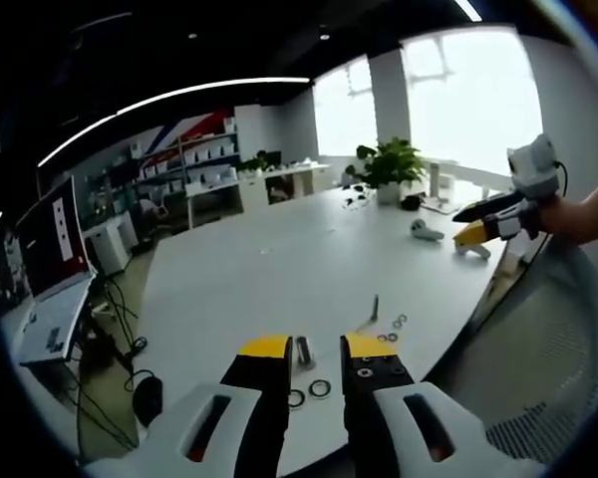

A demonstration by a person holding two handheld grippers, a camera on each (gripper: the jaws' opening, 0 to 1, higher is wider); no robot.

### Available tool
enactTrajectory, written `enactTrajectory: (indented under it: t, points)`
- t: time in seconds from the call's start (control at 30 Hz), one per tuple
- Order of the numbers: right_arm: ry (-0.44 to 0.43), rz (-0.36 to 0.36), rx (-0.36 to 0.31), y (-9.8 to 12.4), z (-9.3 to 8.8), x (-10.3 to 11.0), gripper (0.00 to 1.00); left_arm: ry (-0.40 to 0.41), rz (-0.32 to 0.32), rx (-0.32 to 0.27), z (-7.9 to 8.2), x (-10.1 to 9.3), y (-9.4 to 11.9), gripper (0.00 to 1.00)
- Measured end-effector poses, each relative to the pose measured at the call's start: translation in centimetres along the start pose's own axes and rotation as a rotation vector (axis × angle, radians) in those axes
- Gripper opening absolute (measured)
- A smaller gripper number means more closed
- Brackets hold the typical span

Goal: Place the washer onto the threaded stud by aligning its center hole with the stud, sliding it down to the base, and recovering from edge contact or off-axis alignment until the washer reaches the visible bottom stop.

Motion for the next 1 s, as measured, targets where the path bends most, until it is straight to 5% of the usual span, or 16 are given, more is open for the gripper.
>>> enactTrajectory:
  t: [0.3, 1.0]
  points:
    - [0.017, 0.041, 0.020, -0.3, -0.3, 0.5, 0.44, -0.003, 0.010, 0.102, -1.1, 0.0, -0.9, 0.18]
    - [0.027, 0.125, 0.018, -0.4, -0.3, 1.8, 0.42, -0.031, 0.067, 0.201, -2.3, 0.5, -1.2, 0.17]
Point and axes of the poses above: the point that each gripper's makers call its tool centre point, and the gripper's own axes: y roughly backward along the fingers, x roughly to its left, z roughly out of its top, the point moved 7 cm from there along y, roughly backward along the fingers, and after that the axes turned 6 degrees about x, right-handed, at the moved point
